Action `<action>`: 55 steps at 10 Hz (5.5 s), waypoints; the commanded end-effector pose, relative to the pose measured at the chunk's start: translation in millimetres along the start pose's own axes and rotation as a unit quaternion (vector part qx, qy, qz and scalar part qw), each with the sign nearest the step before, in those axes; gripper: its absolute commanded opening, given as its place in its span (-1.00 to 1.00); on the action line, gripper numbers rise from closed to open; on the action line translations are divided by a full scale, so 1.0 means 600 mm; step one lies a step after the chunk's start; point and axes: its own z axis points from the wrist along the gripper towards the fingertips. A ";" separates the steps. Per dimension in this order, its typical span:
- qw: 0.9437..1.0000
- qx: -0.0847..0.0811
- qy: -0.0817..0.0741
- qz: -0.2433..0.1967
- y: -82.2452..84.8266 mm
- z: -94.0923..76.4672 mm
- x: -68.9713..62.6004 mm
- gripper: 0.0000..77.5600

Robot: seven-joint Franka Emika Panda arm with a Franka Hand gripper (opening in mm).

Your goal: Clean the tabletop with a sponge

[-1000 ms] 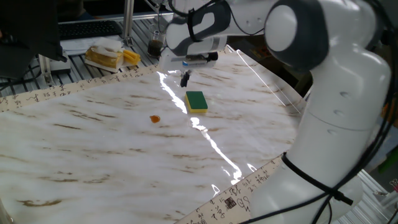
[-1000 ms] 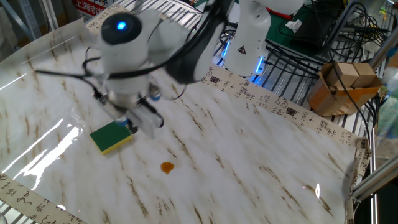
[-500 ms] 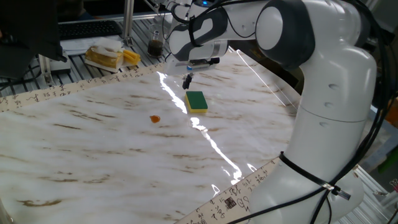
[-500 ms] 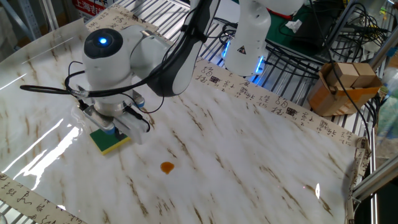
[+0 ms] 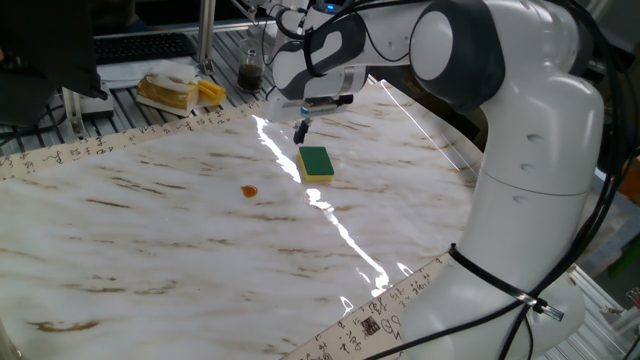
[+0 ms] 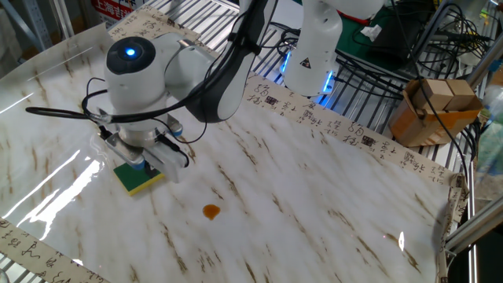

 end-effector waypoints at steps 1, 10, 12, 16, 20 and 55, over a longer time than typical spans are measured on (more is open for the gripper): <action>1.000 0.001 -0.001 0.010 -0.001 -0.002 -0.001 -1.00; 0.993 0.003 0.043 0.114 -0.001 -0.002 -0.001 -1.00; 0.993 0.004 0.041 0.111 -0.001 -0.002 -0.001 -1.00; 0.995 0.008 0.035 0.096 -0.015 0.006 0.005 -1.00; 0.995 0.007 0.028 0.091 -0.045 0.033 0.031 -1.00; 0.996 0.005 0.014 0.090 -0.091 0.107 0.005 1.00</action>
